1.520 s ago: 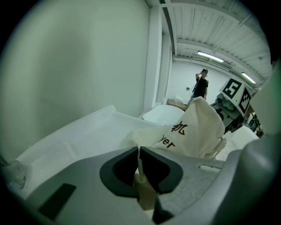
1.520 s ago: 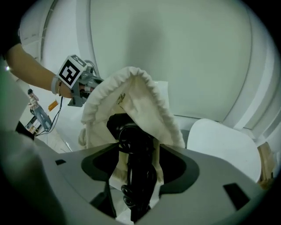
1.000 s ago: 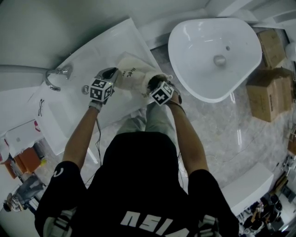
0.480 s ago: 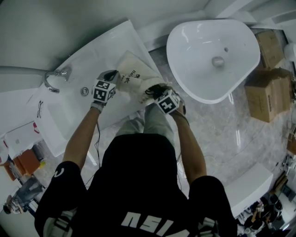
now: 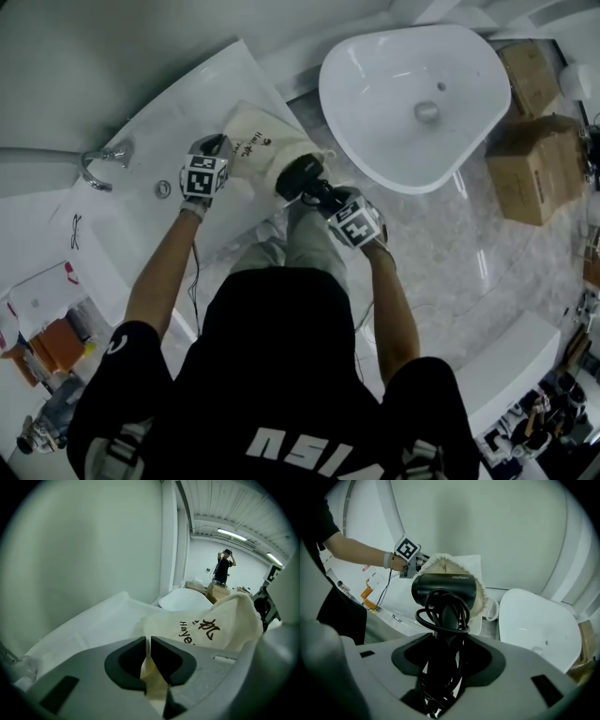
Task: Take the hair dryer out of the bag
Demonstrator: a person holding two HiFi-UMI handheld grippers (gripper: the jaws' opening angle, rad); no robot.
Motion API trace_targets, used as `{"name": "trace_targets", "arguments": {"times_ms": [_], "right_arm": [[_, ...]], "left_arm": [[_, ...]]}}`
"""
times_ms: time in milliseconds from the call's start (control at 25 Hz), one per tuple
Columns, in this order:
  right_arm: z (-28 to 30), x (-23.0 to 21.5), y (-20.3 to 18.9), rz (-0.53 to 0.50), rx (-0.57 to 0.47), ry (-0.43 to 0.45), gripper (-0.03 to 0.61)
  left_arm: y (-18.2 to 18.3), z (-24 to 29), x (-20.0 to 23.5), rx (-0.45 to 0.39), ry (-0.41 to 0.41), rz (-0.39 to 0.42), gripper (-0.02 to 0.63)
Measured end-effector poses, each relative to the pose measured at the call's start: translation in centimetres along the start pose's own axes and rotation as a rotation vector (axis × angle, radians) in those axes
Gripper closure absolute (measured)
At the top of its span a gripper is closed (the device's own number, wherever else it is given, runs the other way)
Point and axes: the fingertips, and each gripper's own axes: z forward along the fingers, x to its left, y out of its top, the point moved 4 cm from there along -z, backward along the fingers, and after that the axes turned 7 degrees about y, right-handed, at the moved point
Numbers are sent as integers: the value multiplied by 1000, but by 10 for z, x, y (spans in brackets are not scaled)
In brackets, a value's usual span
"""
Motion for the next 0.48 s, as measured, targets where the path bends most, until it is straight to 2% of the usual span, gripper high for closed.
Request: {"name": "trace_targets", "arguments": {"times_ms": [240,480], "right_arm": [[-36,8,-11,72,-83,-64,379],[-66,5,2,133,-209,-123,379]], "left_arm": [[8,-23,2,-52,-36,-13,506],[25,-62,4,-159,-51,-21,505]]}}
